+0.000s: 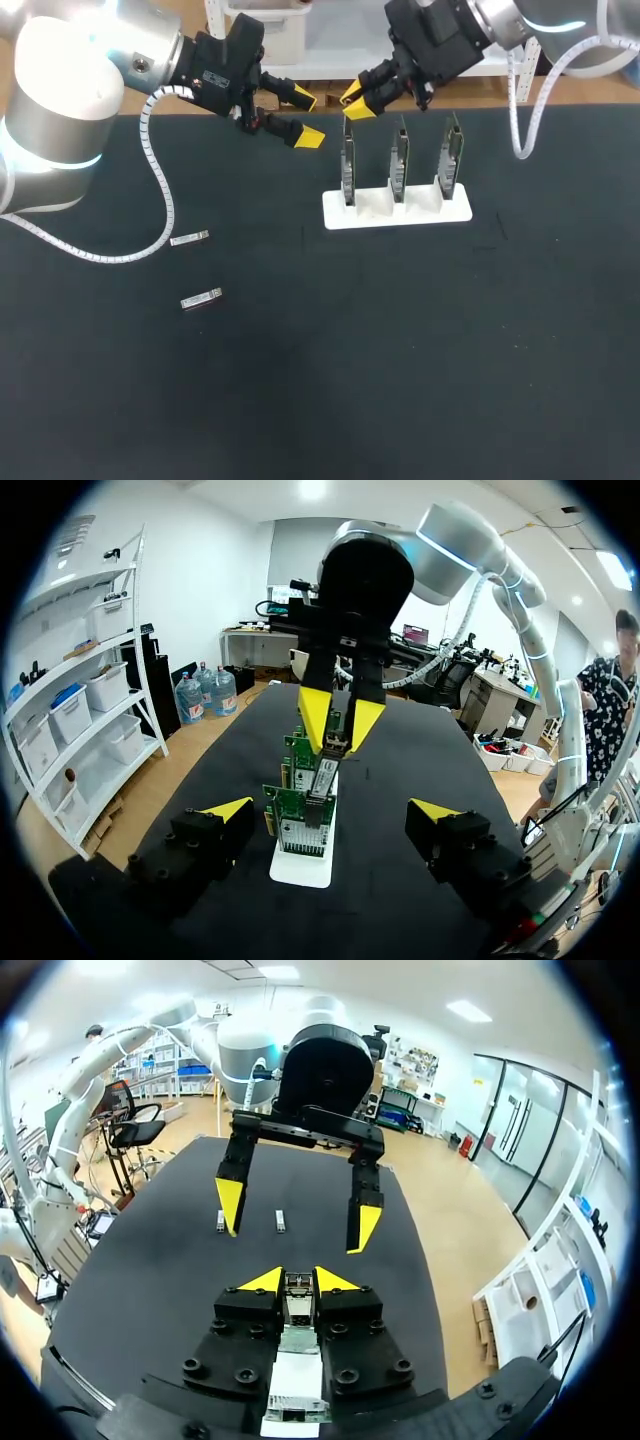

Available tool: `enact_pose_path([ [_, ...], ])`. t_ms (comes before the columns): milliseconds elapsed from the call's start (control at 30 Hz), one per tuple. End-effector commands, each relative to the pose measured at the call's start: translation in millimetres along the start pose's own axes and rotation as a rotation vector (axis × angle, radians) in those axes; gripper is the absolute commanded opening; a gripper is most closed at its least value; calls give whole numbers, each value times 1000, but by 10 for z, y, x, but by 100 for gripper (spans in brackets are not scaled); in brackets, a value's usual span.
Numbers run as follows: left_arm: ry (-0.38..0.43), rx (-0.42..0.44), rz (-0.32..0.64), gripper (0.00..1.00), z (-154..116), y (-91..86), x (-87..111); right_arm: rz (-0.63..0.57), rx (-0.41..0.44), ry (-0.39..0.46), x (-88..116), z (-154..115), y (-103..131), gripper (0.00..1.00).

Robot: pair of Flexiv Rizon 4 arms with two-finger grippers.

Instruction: Pick up the optical module with the left hand, and insert it into the network port with the right hand.

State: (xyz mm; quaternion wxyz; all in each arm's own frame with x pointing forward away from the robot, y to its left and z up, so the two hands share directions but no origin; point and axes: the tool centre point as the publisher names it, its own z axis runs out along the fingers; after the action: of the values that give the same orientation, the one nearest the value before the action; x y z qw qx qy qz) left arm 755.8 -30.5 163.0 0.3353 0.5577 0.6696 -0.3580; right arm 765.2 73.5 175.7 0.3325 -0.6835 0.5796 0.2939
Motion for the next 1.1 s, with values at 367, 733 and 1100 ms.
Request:
enact_pose_path([
  [367,8,0,-4,100,8,11,-17,-5,1,10,22,-14,4,0],
  [733,8,0,-4,100,8,11,-17,19,-6,15,63,9,12,0],
  [1100,8,0,-4,100,8,11,-17,27,-7,23,65,17,-13,0],
])
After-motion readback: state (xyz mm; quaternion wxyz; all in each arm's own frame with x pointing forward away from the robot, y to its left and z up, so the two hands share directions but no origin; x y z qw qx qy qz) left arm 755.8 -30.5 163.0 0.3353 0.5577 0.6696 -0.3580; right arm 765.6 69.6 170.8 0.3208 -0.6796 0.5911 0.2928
